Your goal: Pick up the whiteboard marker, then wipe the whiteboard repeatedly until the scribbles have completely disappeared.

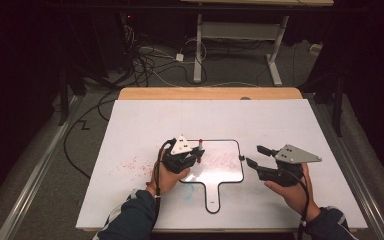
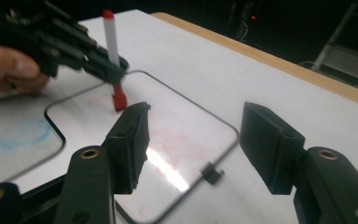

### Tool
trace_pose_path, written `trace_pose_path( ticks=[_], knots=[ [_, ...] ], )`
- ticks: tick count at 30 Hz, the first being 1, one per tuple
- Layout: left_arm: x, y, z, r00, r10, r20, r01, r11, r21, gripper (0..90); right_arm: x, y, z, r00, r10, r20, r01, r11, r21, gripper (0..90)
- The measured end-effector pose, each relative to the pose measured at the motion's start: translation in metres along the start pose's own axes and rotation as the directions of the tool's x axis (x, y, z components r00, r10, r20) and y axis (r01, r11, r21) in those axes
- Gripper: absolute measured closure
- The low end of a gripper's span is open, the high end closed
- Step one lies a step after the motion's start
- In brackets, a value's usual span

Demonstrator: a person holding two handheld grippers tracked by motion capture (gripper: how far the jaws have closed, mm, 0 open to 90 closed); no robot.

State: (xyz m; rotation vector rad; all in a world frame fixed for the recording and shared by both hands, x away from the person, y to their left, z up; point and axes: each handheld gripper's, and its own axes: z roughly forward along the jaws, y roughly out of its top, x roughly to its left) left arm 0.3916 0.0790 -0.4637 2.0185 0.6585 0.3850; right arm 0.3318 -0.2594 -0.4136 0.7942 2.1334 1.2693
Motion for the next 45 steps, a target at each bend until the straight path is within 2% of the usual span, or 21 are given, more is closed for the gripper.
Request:
trace_pose_path(
  ticks=[1, 3, 6, 10, 14, 16, 20, 22, 25, 27, 28, 29, 32, 35, 39, 41, 43, 45],
  knots=[
    [0.004, -0.002, -0.003, 0.9999, -0.01, -0.004, 0.01, 1.0, 0.001, 78.9, -0.002, -0.006, -0.009, 0.9994, -0.017, 0.031, 0.017, 1.0, 0.009, 42.5],
    [0.009, -0.005, -0.007, 0.9995, -0.032, -0.002, 0.032, 0.9995, -0.001, 78.8, -0.005, -0.012, -0.015, 0.9985, -0.022, 0.051, 0.021, 1.0, 0.021, 42.3],
    [0.01, -0.006, -0.011, 0.9999, -0.013, -0.008, 0.013, 0.9998, 0.011, 78.9, -0.008, -0.019, -0.019, 0.9972, -0.023, 0.071, 0.02, 0.999, 0.045, 41.9],
    [0.013, -0.006, -0.012, 0.9998, -0.015, -0.009, 0.015, 0.9998, 0.013, 78.8, -0.009, -0.023, -0.019, 0.9975, -0.024, 0.066, 0.02, 0.998, 0.06, 39.9],
    [0.014, -0.006, -0.01, 0.9998, -0.017, -0.006, 0.017, 0.9998, 0.009, 78.9, -0.007, -0.024, -0.017, 0.9962, -0.056, 0.067, 0.051, 0.996, 0.07, 37.2],
    [0.013, -0.006, -0.01, 0.9996, -0.027, -0.003, 0.027, 0.9996, 0.007, 78.9, -0.007, -0.024, -0.017, 0.9962, -0.057, 0.066, 0.052, 0.996, 0.068, 36.6],
    [0.007, -0.007, -0.005, 0.9971, -0.063, 0.042, 0.064, 0.9978, -0.019, 78.9, -0.005, -0.025, -0.015, 0.9967, -0.058, 0.057, 0.053, 0.995, 0.078, 36.4],
    [-0.004, -0.003, 0.001, 0.9969, -0.043, 0.067, 0.045, 0.9987, -0.024, 78.9, -0.003, -0.027, -0.013, 0.9965, -0.065, 0.054, 0.06, 0.994, 0.088, 36.6],
    [-0.019, 0.002, 0.01, 0.9967, 0.022, 0.079, -0.021, 0.9996, -0.02, 78.8, -0.001, -0.029, -0.012, 0.9966, -0.068, 0.046, 0.063, 0.993, 0.104, 36.5],
    [-0.02, 0.004, 0.01, 0.9961, 0.037, 0.08, -0.036, 0.9992, -0.015, 78.9, -0.001, -0.028, -0.011, 0.9965, -0.07, 0.046, 0.065, 0.992, 0.104, 36.4],
    [-0.017, 0.003, 0.009, 0.9959, 0.03, 0.085, -0.03, 0.9995, -0.009, 78.9, -0.001, -0.028, -0.011, 0.9965, -0.071, 0.044, 0.066, 0.993, 0.099, 36.3],
    [-0.014, 0.002, 0.007, 0.9966, 0.019, 0.08, -0.019, 0.9998, -0.004, 78.9, -0.001, -0.027, -0.011, 0.9965, -0.071, 0.044, 0.066, 0.993, 0.096, 36.2],
    [-0.003, -0.002, -0.006, 0.9995, 0.003, 0.032, -0.003, 0.9996, 0.027, 78.9, -0.002, -0.028, -0.009, 0.9966, -0.07, 0.044, 0.065, 0.993, 0.101, 36.2],
    [0.005, -0.007, -0.019, 0.9998, -0.02, -0.002, 0.02, 0.9984, 0.054, 78.8, -0.003, -0.03, -0.009, 0.9956, -0.08, 0.049, 0.074, 0.991, 0.111, 36.0],
    [0.002, -0.014, -0.033, 0.9999, -0.005, -0.016, 0.006, 0.9976, 0.069, 78.9, -0.003, -0.029, -0.012, 0.9931, -0.095, 0.069, 0.087, 0.991, 0.103, 36.8],
    [-0.001, -0.017, -0.038, 0.9999, 0.005, -0.016, -0.003, 0.9975, 0.07, 78.8, -0.003, -0.028, -0.015, 0.9912, -0.085, 0.101, 0.079, 0.995, 0.067, 37.2],
    [-0.002, -0.02, -0.041, 0.9997, 0.015, -0.017, -0.014, 0.9977, 0.066, 78.7, -0.003, -0.026, -0.016, 0.9908, -0.076, 0.112, 0.07, 0.996, 0.054, 37.0],
    [-0.002, -0.021, -0.04, 0.9999, 0.004, -0.014, -0.003, 0.9986, 0.053, 78.7, -0.004, -0.027, -0.015, 0.9904, -0.077, 0.115, 0.071, 0.996, 0.062, 37.0]
  ],
)
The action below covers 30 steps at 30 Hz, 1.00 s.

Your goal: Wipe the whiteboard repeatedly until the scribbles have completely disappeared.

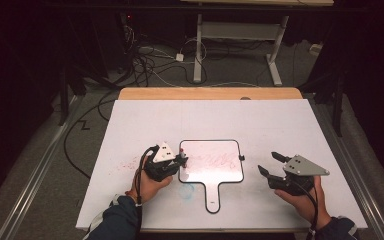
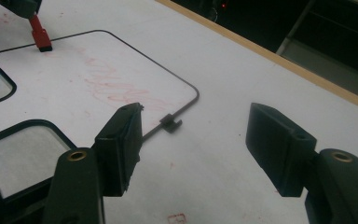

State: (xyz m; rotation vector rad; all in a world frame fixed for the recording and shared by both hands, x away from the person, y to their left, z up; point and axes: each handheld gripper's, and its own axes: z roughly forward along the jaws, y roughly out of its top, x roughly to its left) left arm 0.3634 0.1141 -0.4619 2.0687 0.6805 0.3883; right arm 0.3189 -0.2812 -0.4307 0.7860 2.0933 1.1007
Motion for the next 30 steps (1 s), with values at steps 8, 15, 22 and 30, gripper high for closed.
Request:
trace_pose_path(
  ticks=[8, 15, 22, 30],
  knots=[
    [-0.016, 0.013, 0.024, 0.9966, 0.04, 0.072, -0.038, 0.9988, -0.032, 78.8, 0.0, -0.001, 0.006, 0.9999, -0.006, -0.014, 0.006, 1.0, 0.016, 37.0],
    [-0.006, 0.013, 0.021, 0.9973, 0.073, 0.011, -0.073, 0.9973, -0.011, 78.8, 0.001, -0.003, 0.005, 0.9997, -0.023, -0.012, 0.023, 0.999, 0.025, 37.0],
    [0.014, 0.004, 0.016, 1.0, -0.001, -0.008, 0.001, 0.9993, -0.037, 78.8, 0.004, -0.002, 0.001, 0.9971, -0.074, 0.014, 0.074, 0.997, 0.021, 37.0],
    [-0.001, 0.01, 0.026, 0.9967, 0.043, 0.068, -0.039, 0.9975, -0.058, 78.8, 0.008, -0.002, 0.002, 0.9945, -0.104, -0.002, 0.104, 0.994, 0.023, 36.8]
  ],
)
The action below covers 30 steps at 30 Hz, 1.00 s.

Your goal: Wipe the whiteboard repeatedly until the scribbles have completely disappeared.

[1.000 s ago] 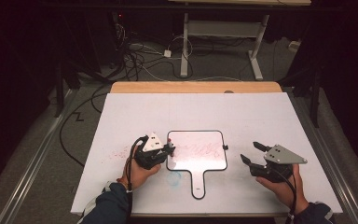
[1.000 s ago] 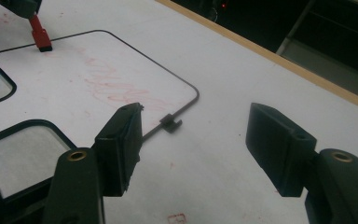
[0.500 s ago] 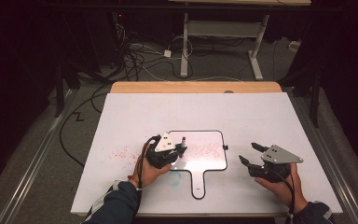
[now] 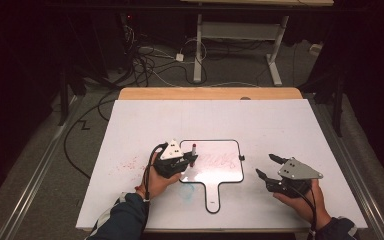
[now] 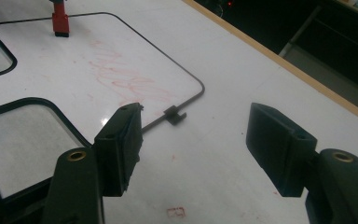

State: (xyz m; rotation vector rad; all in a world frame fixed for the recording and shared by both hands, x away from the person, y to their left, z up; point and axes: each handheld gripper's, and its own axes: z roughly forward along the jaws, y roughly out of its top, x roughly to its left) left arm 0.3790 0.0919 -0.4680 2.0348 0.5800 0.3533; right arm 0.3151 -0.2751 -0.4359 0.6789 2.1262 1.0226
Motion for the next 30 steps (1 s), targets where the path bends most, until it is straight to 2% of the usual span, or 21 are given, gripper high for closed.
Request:
trace_pose_path(
  ticks=[3, 6, 10, 12, 15, 19, 25, 27, 28, 29, 30],
  knots=[
    [0.005, 0.002, 0.005, 0.9998, 0.008, -0.019, -0.008, 0.9999, -0.008, 78.8, 0.002, 0.0, 0.0, 0.9997, -0.02, 0.01, 0.02, 1.0, 0.002, 36.8],
    [0.015, 0.003, 0.008, 0.9985, -0.006, -0.055, 0.006, 0.9999, -0.01, 78.9, 0.004, 0.0, 0.001, 0.9992, -0.039, 0.013, 0.039, 0.999, 0.009, 36.8],
    [0.026, 0.003, 0.01, 0.9956, -0.039, -0.085, 0.038, 0.9991, -0.021, 78.8, 0.005, -0.001, 0.003, 0.9981, -0.058, 0.024, 0.057, 0.998, 0.022, 36.8],
    [0.028, 0.003, 0.012, 0.9948, -0.064, -0.08, 0.062, 0.9976, -0.03, 78.9, 0.005, -0.001, 0.003, 0.9983, -0.053, 0.025, 0.053, 0.998, 0.024, 36.8],
    [0.022, 0.007, 0.018, 0.9959, -0.065, -0.063, 0.063, 0.9976, -0.028, 78.8, 0.004, -0.001, 0.003, 0.9986, -0.047, 0.025, 0.046, 0.999, 0.025, 36.7],
    [0.007, 0.017, 0.034, 0.9982, -0.051, -0.031, 0.05, 0.9983, -0.029, 78.8, 0.004, -0.002, 0.004, 0.9985, -0.049, 0.024, 0.048, 0.998, 0.04, 36.6],
    [-0.021, 0.033, 0.055, 0.9996, 0.02, 0.022, -0.02, 0.9997, -0.017, 78.9, 0.002, -0.003, 0.004, 0.999, -0.036, 0.026, 0.035, 0.998, 0.043, 36.6],
    [-0.025, 0.035, 0.055, 0.9985, 0.053, 0.01, -0.053, 0.9986, -0.005, 78.8, 0.002, -0.003, 0.004, 0.9989, -0.039, 0.027, 0.038, 0.998, 0.047, 36.6],
    [-0.024, 0.035, 0.055, 0.9984, 0.056, 0.006, -0.056, 0.9984, 0.001, 78.8, 0.002, -0.004, 0.004, 0.9988, -0.041, 0.027, 0.039, 0.998, 0.049, 36.6],
    [-0.023, 0.034, 0.054, 0.9996, 0.03, -0.003, -0.03, 0.9996, -0.001, 78.8, 0.001, -0.004, 0.004, 0.9985, -0.045, 0.03, 0.043, 0.997, 0.058, 36.6],
    [-0.018, 0.034, 0.052, 0.9984, 0.047, -0.033, -0.046, 0.9989, 0.01, 78.8, 0.001, -0.004, 0.004, 0.9983, -0.047, 0.035, 0.045, 0.997, 0.065, 36.6]
  ],
)
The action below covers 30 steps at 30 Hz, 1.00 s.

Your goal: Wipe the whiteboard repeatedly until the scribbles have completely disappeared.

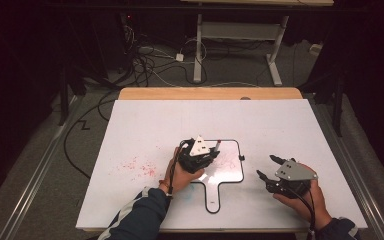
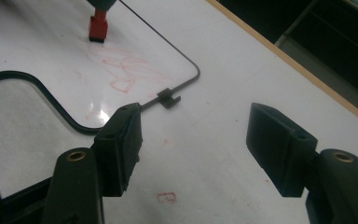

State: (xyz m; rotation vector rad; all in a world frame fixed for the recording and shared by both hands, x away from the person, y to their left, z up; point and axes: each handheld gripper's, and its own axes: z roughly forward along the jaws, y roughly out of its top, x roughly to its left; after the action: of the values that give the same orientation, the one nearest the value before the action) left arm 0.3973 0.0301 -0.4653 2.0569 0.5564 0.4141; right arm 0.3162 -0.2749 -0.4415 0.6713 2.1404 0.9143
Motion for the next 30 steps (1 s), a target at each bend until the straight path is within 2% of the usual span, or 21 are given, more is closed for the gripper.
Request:
trace_pose_path(
  ticks=[2, 4, 6, 8, 10, 12, 14, 18, 21, 23, 25, 27, 30],
  knots=[
    [0.01, -0.003, -0.004, 0.9991, -0.024, -0.035, 0.025, 0.9996, 0.01, 78.8, 0.0, 0.0, 0.0, 1.0, -0.001, 0.008, 0.001, 1.0, 0.007, 36.6],
    [0.02, -0.006, -0.009, 0.9971, -0.056, -0.051, 0.056, 0.9983, 0.012, 78.8, -0.001, 0.0, 0.0, 0.9999, -0.002, 0.01, 0.002, 1.0, 0.01, 36.6],
    [0.028, -0.009, -0.012, 0.9953, -0.061, -0.076, 0.062, 0.998, 0.01, 78.8, -0.001, 0.0, 0.0, 0.9999, -0.004, 0.012, 0.004, 1.0, 0.01, 36.7],
    [0.036, -0.013, -0.014, 0.9932, -0.078, -0.087, 0.078, 0.997, -0.004, 78.8, -0.001, 0.0, 0.001, 0.9999, -0.008, 0.014, 0.008, 1.0, 0.015, 36.6],
    [0.039, -0.015, -0.016, 0.9923, -0.097, -0.078, 0.096, 0.9953, -0.015, 78.8, -0.001, 0.0, 0.002, 0.9999, -0.008, 0.012, 0.008, 1.0, 0.018, 36.7],
    [0.038, -0.015, -0.014, 0.9918, -0.102, -0.077, 0.101, 0.9947, -0.021, 78.9, 0.0, 0.0, 0.002, 0.9999, -0.011, 0.008, 0.011, 1.0, 0.019, 36.7],
    [0.032, -0.014, -0.011, 0.99, -0.129, -0.057, 0.128, 0.9916, -0.023, 78.9, 0.001, 0.0, 0.002, 0.9999, -0.015, 0.008, 0.015, 1.0, 0.018, 36.6],
    [0.018, -0.006, 0.001, 0.9953, -0.095, -0.021, 0.094, 0.995, -0.033, 78.9, 0.001, 0.0, 0.002, 0.9998, -0.017, 0.005, 0.017, 1.0, 0.02, 36.6],
    [0.009, -0.001, 0.01, 0.9964, -0.083, 0.016, 0.083, 0.9957, -0.04, 78.9, 0.001, 0.0, 0.003, 0.9998, -0.021, -0.004, 0.021, 1.0, 0.022, 36.3],
    [0.005, 0.002, 0.013, 0.9977, -0.063, 0.026, 0.064, 0.9972, -0.039, 78.9, 0.001, 0.0, 0.003, 0.9998, -0.021, -0.005, 0.021, 1.0, 0.023, 36.3],
    [0.005, 0.002, 0.012, 0.9982, -0.055, 0.025, 0.055, 0.9979, -0.034, 78.9, 0.001, 0.0, 0.003, 0.9997, -0.022, -0.005, 0.022, 0.999, 0.023, 36.3],
    [0.01, -0.001, 0.01, 0.9968, -0.076, 0.027, 0.077, 0.9963, -0.038, 78.9, 0.001, -0.001, 0.002, 0.9998, -0.021, -0.004, 0.021, 0.999, 0.026, 36.3],
    [0.019, -0.005, 0.004, 0.9961, -0.088, 0.009, 0.088, 0.9953, -0.04, 78.8, 0.0, -0.001, 0.002, 0.9998, -0.022, -0.002, 0.022, 0.999, 0.025, 36.4]
  ],
)
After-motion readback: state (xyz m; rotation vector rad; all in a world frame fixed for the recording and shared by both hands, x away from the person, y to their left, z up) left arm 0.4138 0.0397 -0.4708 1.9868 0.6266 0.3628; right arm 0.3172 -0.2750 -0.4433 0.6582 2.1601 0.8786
